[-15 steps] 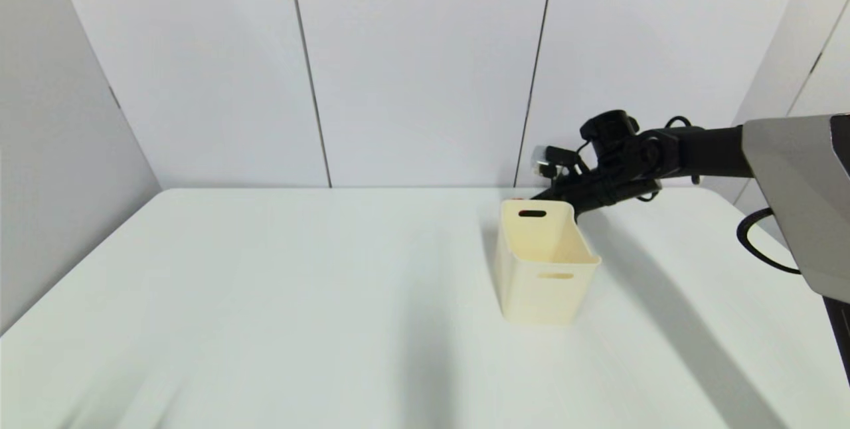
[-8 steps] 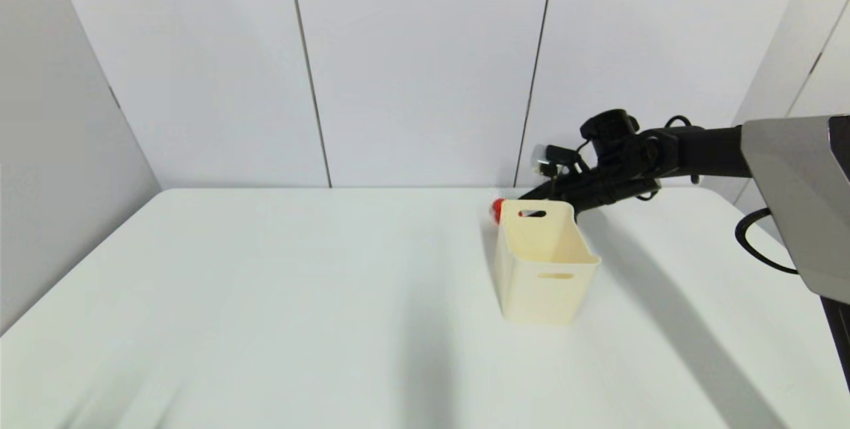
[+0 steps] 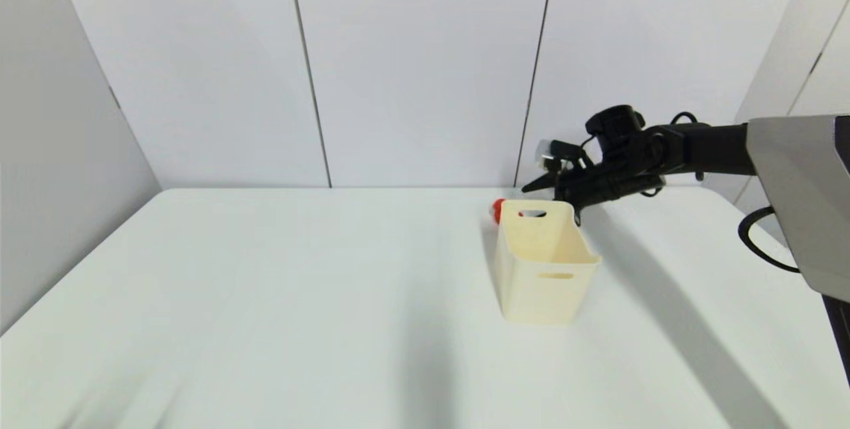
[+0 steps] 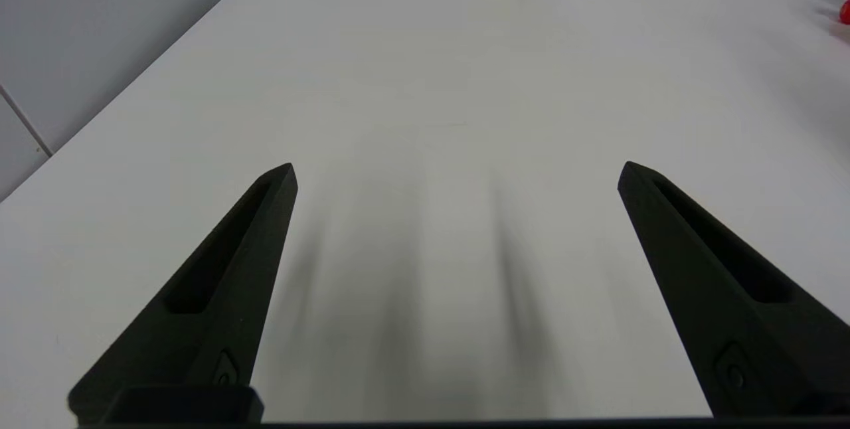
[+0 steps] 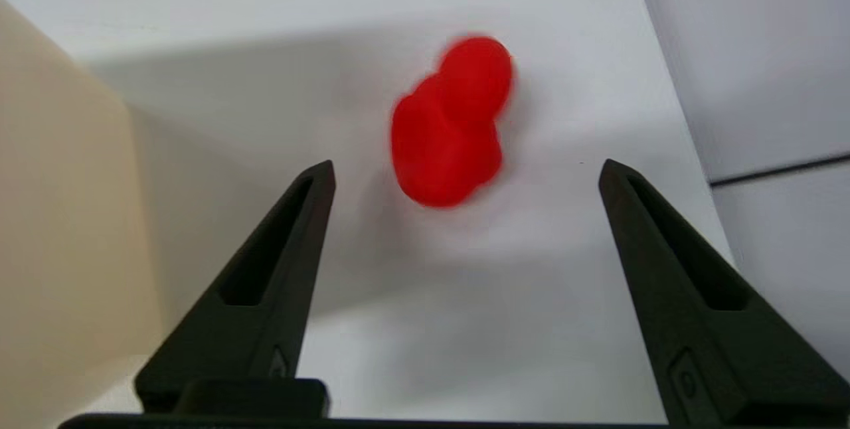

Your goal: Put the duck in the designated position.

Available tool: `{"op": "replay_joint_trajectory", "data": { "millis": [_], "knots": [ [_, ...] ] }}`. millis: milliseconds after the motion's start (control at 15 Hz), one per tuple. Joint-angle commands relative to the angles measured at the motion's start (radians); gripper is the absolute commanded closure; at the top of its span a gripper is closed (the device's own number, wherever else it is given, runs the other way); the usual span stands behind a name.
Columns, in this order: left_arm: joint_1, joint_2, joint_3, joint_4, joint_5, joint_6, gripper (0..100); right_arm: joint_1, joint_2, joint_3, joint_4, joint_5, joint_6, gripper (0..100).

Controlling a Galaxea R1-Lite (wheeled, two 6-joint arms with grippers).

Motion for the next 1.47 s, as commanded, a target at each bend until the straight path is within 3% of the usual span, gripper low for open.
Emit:
{"op": "replay_joint_trajectory", "data": {
  "millis": [67,333,600,933,1133,1267,1467],
  "knots": [
    [0.0,0.001,0.0,0.0,0.0,0.0,0,-0.03,-0.026,-0.003,0.003,0.0,0.005,0],
    [0.0,0.001,0.0,0.0,0.0,0.0,0,-0.085,-0.114,0.006,0.054,-0.092,0.108,0],
    [0.0,0.001,0.0,0.0,0.002,0.0,0,-0.117,-0.25,0.075,0.063,-0.097,0.254,0],
    [0.0,0.001,0.0,0.0,0.002,0.0,0,-0.185,-0.545,0.287,0.063,-0.105,0.394,0],
    [0.0,0.001,0.0,0.0,0.0,0.0,0,-0.185,-0.783,0.457,0.064,-0.223,0.561,0],
    [0.0,0.001,0.0,0.0,0.0,0.0,0,-0.18,-0.922,0.561,0.066,-0.316,0.636,0],
    [0.0,0.001,0.0,0.0,0.0,0.0,0,-0.183,-1.129,0.722,0.063,-0.407,0.746,0]
  ]
}}
